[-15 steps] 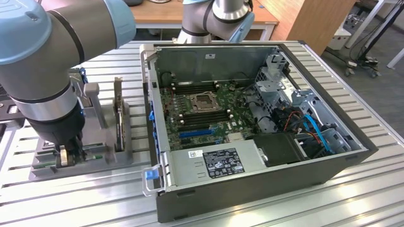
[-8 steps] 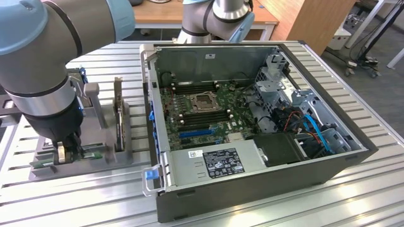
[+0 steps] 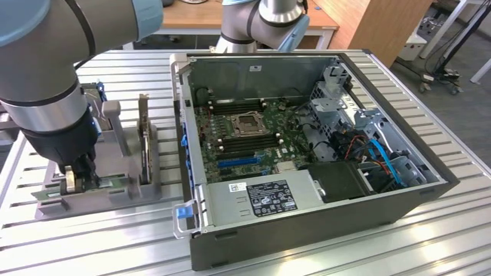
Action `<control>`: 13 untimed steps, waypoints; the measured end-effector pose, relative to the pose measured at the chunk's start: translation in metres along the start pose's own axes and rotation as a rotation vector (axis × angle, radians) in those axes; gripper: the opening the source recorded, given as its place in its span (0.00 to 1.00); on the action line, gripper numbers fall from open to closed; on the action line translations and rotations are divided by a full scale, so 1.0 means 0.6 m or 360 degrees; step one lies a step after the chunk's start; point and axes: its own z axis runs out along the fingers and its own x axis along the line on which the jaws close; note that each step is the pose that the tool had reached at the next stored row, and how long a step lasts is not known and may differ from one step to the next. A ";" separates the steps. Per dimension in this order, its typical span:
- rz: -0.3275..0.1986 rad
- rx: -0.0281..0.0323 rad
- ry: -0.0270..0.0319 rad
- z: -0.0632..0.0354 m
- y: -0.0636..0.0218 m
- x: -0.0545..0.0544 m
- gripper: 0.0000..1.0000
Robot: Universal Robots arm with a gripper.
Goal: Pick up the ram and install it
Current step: 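Pick up the ram and move it above insertion slot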
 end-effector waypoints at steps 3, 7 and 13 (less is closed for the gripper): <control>0.0000 0.00001 0.00000 -0.011 0.001 0.000 0.12; 0.0001 0.00001 0.00000 -0.030 0.001 -0.001 0.12; 0.0003 0.00001 -0.00001 -0.060 0.003 -0.002 0.12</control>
